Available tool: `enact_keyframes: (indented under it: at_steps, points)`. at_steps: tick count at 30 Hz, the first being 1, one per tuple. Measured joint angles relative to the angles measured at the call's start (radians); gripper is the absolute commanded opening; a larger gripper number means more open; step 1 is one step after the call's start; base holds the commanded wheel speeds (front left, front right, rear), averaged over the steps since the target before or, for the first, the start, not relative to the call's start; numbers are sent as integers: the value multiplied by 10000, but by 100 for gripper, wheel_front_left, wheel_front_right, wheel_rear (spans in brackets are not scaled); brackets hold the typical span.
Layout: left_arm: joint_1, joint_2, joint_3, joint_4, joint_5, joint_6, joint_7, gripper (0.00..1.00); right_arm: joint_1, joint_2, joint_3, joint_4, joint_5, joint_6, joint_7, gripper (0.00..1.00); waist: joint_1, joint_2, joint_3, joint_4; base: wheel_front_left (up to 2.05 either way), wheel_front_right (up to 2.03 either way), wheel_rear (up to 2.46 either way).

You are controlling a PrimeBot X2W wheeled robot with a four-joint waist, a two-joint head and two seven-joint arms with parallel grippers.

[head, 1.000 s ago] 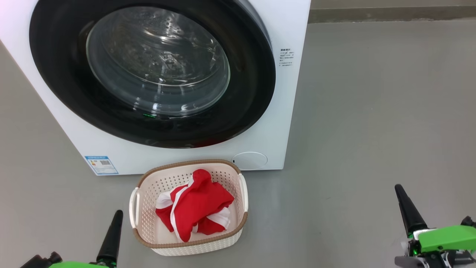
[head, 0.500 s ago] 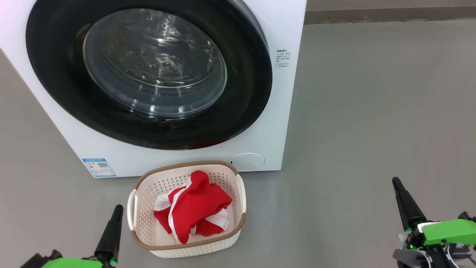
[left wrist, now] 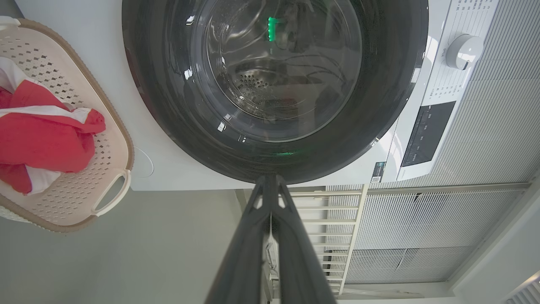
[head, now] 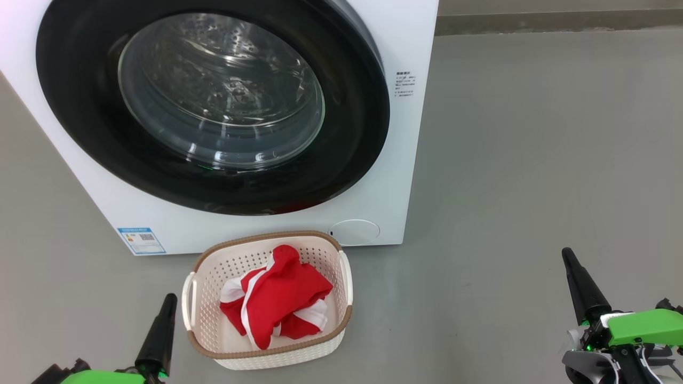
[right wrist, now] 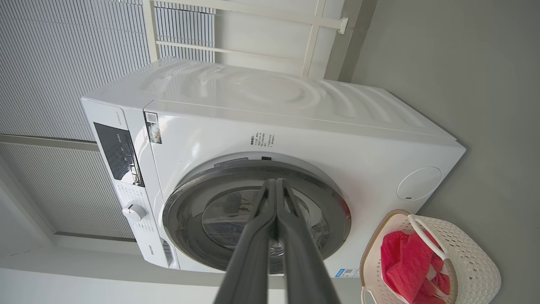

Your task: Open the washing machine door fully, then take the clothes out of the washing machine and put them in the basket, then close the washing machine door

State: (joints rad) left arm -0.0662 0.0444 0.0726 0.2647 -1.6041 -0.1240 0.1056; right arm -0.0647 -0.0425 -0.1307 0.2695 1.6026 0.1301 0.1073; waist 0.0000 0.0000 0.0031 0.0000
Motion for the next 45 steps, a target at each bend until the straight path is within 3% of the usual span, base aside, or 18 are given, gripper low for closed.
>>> enact_keyframes:
  at_steps: [45]
  points:
    - [0, -29, 27, 4, 0, 0, 23, 0, 0, 4, -4, 0, 0, 0, 0, 0, 0, 0, 0, 0, 0, 0, 0]
